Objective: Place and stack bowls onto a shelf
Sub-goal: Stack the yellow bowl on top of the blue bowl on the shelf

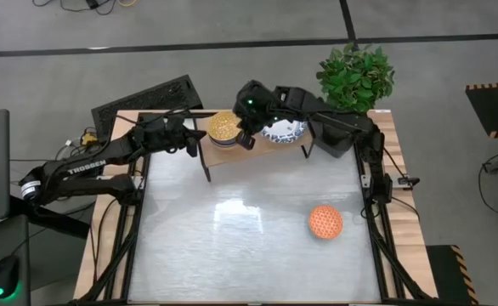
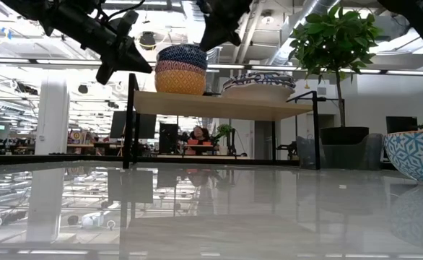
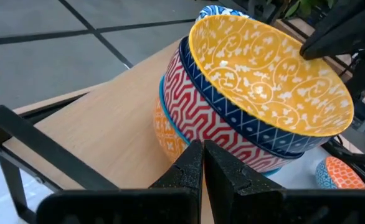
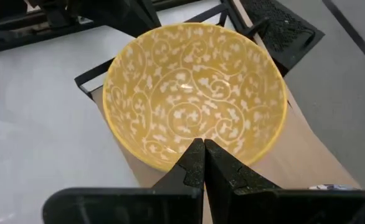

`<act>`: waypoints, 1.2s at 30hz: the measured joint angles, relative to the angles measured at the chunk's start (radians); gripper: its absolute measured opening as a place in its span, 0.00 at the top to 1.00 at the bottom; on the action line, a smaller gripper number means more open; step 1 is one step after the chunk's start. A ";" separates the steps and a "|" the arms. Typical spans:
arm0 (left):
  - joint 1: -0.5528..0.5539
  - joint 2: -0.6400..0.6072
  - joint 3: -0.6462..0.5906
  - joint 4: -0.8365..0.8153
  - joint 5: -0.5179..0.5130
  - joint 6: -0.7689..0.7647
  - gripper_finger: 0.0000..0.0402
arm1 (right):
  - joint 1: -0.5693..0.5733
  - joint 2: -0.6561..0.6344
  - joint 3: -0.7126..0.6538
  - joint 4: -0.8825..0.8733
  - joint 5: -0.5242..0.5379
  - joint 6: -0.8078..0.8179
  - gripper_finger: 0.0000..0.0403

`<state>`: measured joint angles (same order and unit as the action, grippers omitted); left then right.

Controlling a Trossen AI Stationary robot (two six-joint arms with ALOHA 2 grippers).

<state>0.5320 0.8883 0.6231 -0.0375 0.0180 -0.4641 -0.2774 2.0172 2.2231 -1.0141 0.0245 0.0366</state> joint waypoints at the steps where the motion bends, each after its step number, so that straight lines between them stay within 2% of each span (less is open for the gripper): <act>1: 0.000 0.000 0.000 -0.003 0.000 0.000 1.00 | 0.002 0.000 -0.003 0.005 0.000 0.000 0.94; 11: 0.000 -0.031 0.000 0.063 -0.018 0.002 1.00 | 0.007 -0.016 -0.001 0.029 0.001 0.007 0.94; 26: 0.000 -0.009 0.001 0.052 0.003 0.034 1.00 | 0.023 -0.029 0.003 -0.045 0.006 0.024 0.94; 36: 0.000 0.010 0.001 0.037 0.004 0.053 1.00 | 0.035 -0.029 0.003 -0.074 0.048 0.019 0.94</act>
<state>0.5320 0.8983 0.6239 -0.0008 0.0219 -0.4112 -0.2427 1.9884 2.2257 -1.0878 0.0727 0.0555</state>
